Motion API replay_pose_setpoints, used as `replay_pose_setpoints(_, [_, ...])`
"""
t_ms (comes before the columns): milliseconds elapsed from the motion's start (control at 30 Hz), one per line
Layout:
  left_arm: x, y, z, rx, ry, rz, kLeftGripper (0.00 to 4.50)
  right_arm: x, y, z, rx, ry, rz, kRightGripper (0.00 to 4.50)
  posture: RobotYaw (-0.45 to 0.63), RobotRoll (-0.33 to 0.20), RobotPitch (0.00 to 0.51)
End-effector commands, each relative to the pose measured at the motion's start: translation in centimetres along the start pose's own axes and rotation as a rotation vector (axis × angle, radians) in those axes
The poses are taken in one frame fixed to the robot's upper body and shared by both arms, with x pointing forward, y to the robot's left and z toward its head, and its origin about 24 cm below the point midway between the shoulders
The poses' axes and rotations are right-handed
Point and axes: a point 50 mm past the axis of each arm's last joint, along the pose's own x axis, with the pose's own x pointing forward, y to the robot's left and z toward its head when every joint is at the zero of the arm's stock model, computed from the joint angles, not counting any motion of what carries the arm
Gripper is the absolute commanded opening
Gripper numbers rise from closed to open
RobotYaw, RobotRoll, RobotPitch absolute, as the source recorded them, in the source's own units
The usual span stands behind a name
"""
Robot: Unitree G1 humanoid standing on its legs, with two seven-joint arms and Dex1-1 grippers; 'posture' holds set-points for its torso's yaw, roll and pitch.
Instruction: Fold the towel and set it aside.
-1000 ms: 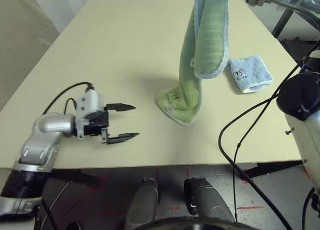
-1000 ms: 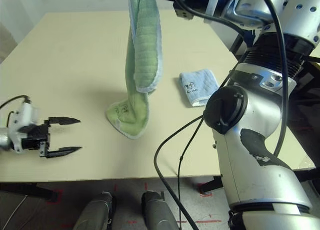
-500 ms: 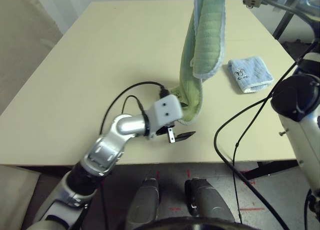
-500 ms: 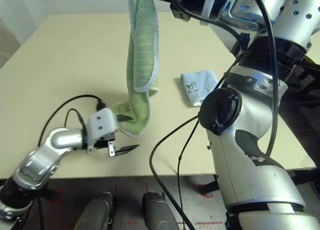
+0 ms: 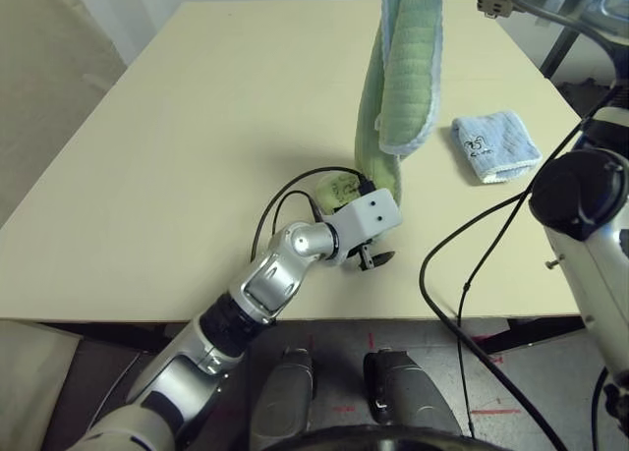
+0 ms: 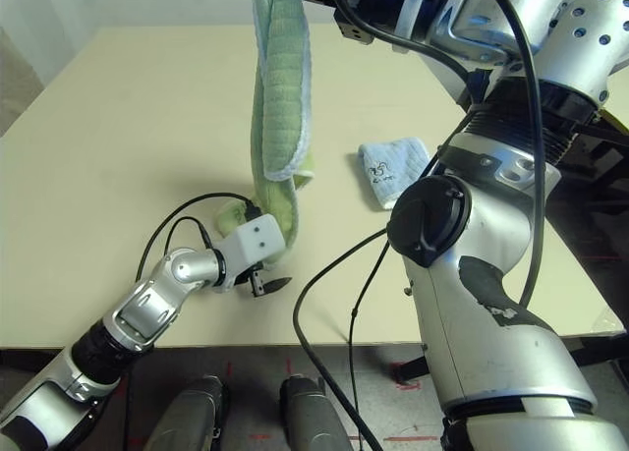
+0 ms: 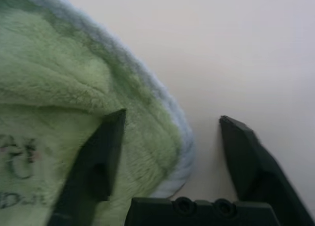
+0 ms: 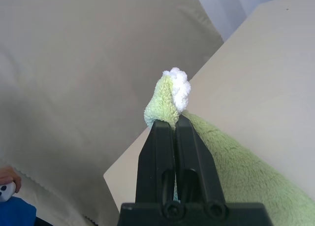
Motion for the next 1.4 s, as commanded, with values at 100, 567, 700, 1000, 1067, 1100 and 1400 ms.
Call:
replay_pose_setpoints(100, [-0.9,0.1,-1.6,-0.027,0.088,-0.013,1.93,-0.5,-0.1,-0.4,-0.016,0.028,-0.010,0.00,0.03,0.000,0.129])
replay_pose_setpoints(567, [-11.7,11.5,-1.6,-0.143,0.072,0.271,0.02,-2.7,-1.4,-1.7,-0.086,0.121,-0.082,0.00,0.03,0.000,0.117])
replay_pose_setpoints(700, [-15.9,14.9,-1.4,-0.173,0.057,0.350,0.02,-5.0,-2.1,-3.7,-0.176,0.274,-0.121,0.00,0.03,0.000,0.116])
replay_pose_setpoints(1000, [-22.3,19.5,-2.3,-0.225,0.069,0.472,0.02,-8.9,-5.6,-7.3,-0.359,0.580,-0.331,0.00,0.02,0.000,0.113])
replay_pose_setpoints(1067, [-23.1,20.1,-2.3,-0.227,0.063,0.494,0.02,-9.2,-6.5,-7.4,-0.452,0.617,-0.385,0.00,0.02,0.000,0.113])
replay_pose_setpoints(1100, [-23.7,20.5,-2.3,-0.229,0.062,0.517,0.02,-9.2,-7.4,-7.3,-0.543,0.623,-0.448,0.00,0.02,0.000,0.114])
replay_pose_setpoints(1400, [-24.6,20.7,-3.6,-0.236,0.077,0.553,0.02,-6.1,-8.9,-9.7,-0.763,0.466,-0.462,0.00,0.02,0.000,0.123])
